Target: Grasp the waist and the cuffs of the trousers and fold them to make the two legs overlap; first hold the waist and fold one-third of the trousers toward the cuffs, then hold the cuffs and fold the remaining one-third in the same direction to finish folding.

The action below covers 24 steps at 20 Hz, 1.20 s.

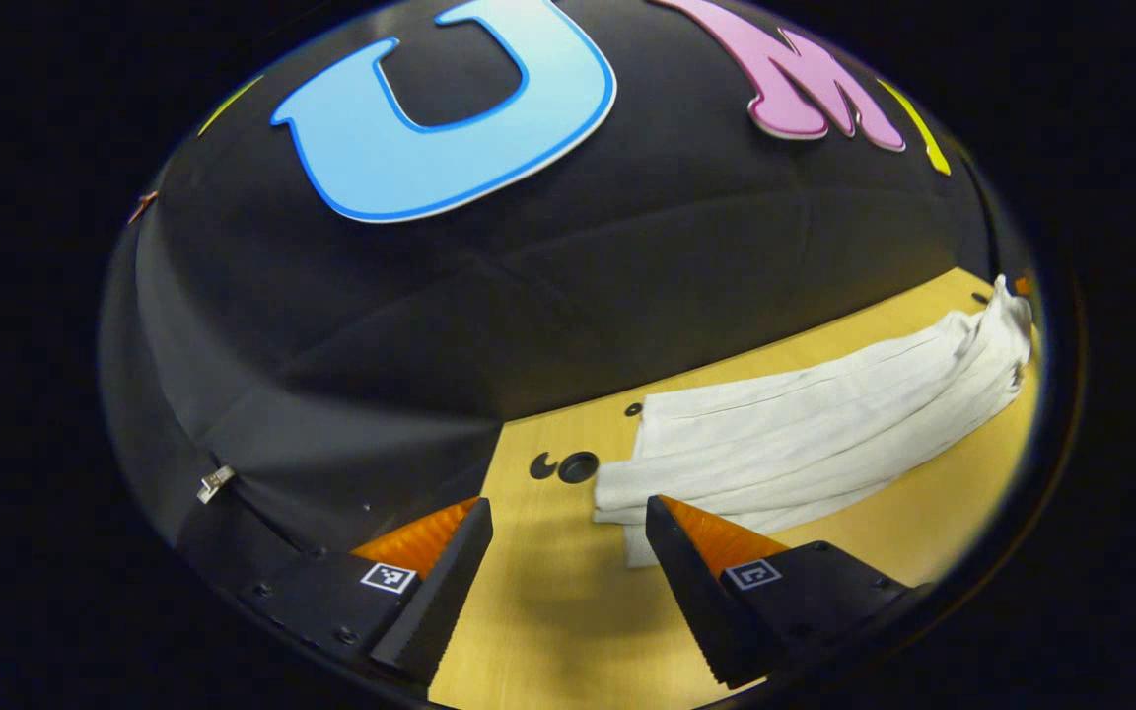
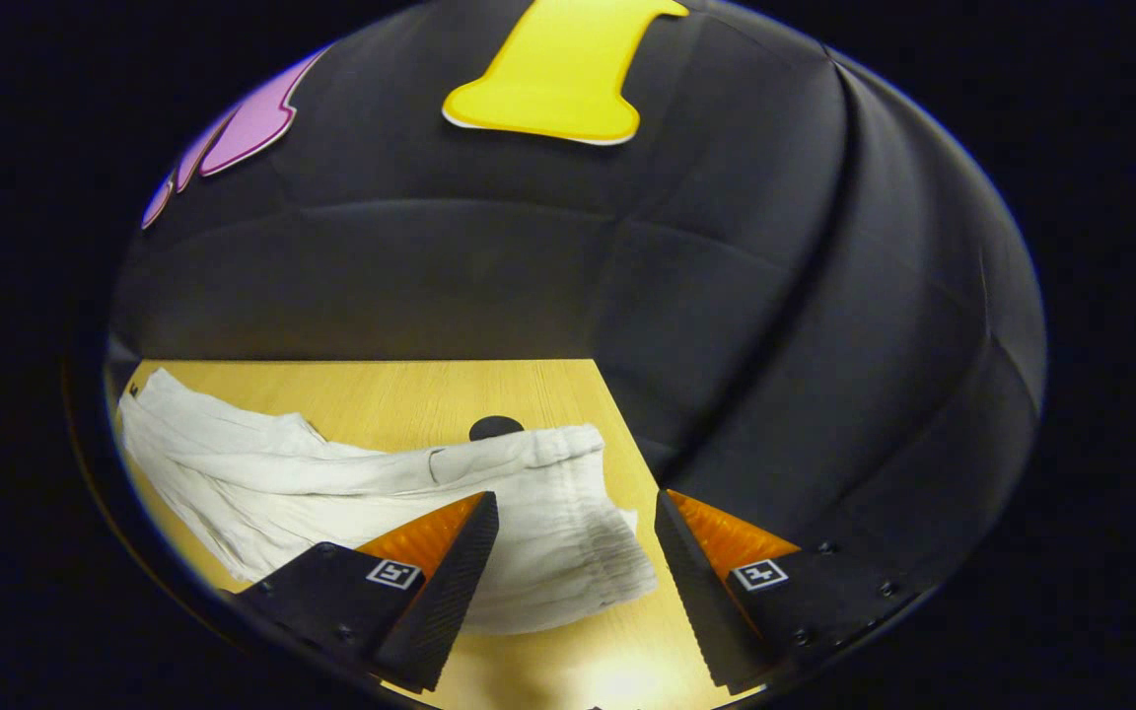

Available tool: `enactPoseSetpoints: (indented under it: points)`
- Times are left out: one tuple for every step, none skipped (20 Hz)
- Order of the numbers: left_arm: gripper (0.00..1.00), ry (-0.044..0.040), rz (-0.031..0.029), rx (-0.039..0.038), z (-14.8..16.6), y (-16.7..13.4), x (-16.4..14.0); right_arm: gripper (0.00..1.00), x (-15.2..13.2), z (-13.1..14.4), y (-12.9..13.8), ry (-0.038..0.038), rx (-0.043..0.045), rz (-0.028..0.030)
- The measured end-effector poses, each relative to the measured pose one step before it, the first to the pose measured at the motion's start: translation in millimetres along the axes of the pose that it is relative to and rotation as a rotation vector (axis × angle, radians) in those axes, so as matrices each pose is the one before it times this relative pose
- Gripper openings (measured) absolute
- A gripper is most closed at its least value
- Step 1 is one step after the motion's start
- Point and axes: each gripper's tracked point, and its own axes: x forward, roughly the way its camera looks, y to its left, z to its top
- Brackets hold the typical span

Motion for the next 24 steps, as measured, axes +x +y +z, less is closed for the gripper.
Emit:
enactPoseSetpoints:
  points:
    - [0.98,-0.01346,-0.00789,-0.03046,2.32,-3.33,-16.98,0.98,-0.39,-3.08,-7.37,-0.00424,0.02903,-0.01971]
    - [0.98,-0.02212,-0.00934,-0.02847,6.72,-3.02,-18.60,0.98,-0.40,-4.54,-6.76,0.00280,0.02494,-0.02037]
    - [0.98,-0.01584,-0.00352,-0.03145,3.91,-2.89,-16.50,0.98,-0.52,-6.10,-3.80,0.00281,0.02990,-0.01005]
    - [0.98,-0.01293,0.01291,-0.02991,1.00,1.93,-16.52,0.98,1.90,-6.23,-3.99,0.00759,0.03167,-0.00544]
    - [0.98,-0.00978,0.00968,-0.02590,3.61,0.47,-15.63,0.98,0.03,-6.11,-6.82,0.00911,0.02757,-0.00791]
    - [0.98,-0.00878,0.01045,-0.02186,2.30,-1.47,-14.18,0.98,3.83,-6.54,-5.79,0.01021,0.02231,-0.00782]
    - [0.98,-0.00441,0.00871,-0.01451,1.70,1.05,-12.06,0.98,3.43,-5.86,-1.11,0.01206,0.02327,0.00347]
    - [0.98,-0.00429,0.00801,-0.01081,0.12,1.20,-9.85,0.98,4.08,-4.48,-1.15,0.01284,0.02216,0.00221]
    - [0.98,-0.00241,0.00698,-0.02024,1.48,0.40,-6.08,0.99,0.92,-4.21,-1.96,0.00658,0.02261,0.00904]
    - [0.98,-0.00265,-0.00627,-0.02418,-2.19,-4.11,-12.94,0.99,2.70,-1.27,-0.72,0.00546,0.01991,0.00655]
    - [0.98,-0.00075,-0.01061,-0.02468,0.61,-5.81,-6.16,0.99,1.69,-2.65,-2.05,0.00515,0.01997,0.00185]
    - [0.98,-0.00041,-0.01117,-0.02263,-0.47,-6.83,-3.05,0.99,2.72,-1.63,-0.17,0.00716,0.02396,0.00403]
    - [0.99,0.00060,-0.01199,-0.01647,1.07,-7.59,-2.65,0.99,1.10,-2.93,-0.69,0.01165,0.02782,0.00245]
    - [0.99,-0.00260,-0.01276,-0.00867,3.48,-2.51,2.30,0.99,-0.77,-1.42,-0.42,0.00658,0.03718,0.00593]
    - [0.98,0.00012,-0.01215,0.00111,0.21,-5.58,-1.08,0.99,1.05,-1.10,-2.02,-0.00379,0.03652,-0.00275]
    - [0.98,-0.00237,-0.01355,0.01039,-0.08,-7.39,1.36,0.99,2.48,-1.41,-0.71,-0.00285,0.04343,0.00305]
    - [0.98,-0.00341,-0.00844,0.01073,0.88,-4.81,-0.77,0.99,0.57,-0.99,0.17,0.00257,0.03232,0.00044]
    - [0.98,-0.00059,-0.00935,0.00699,1.00,-5.72,1.67,0.99,1.63,5.45,0.77,-0.02791,0.01257,-0.00068]
    - [0.98,0.00137,-0.00954,0.00237,0.01,-5.05,0.72,0.99,1.96,-2.35,0.13,0.00806,0.00020,-0.00290]
    - [0.98,-0.00001,-0.01047,-0.00034,-1.39,-5.90,-0.75,0.98,-0.91,0.20,0.72,-0.01239,-0.01483,-0.00081]
    - [0.98,-0.00007,-0.00925,-0.00703,-0.73,-4.93,0.20,0.98,-1.85,-0.60,1.65,0.00725,-0.02253,-0.00249]
    - [0.98,0.00259,-0.01243,-0.00987,-2.36,-5.90,0.16,0.95,2.04,-2.21,-1.28,0.00564,-0.02605,-0.01957]
    - [0.99,-0.00179,-0.00880,-0.00748,-0.74,-4.93,-0.02,0.68,2.32,-2.86,0.40,-0.00737,-0.02942,-0.01324]
    - [0.99,-0.01038,-0.01344,-0.00421,0.38,-5.29,-0.07,0.75,2.49,-1.21,1.32,-0.00463,-0.01981,-0.01154]
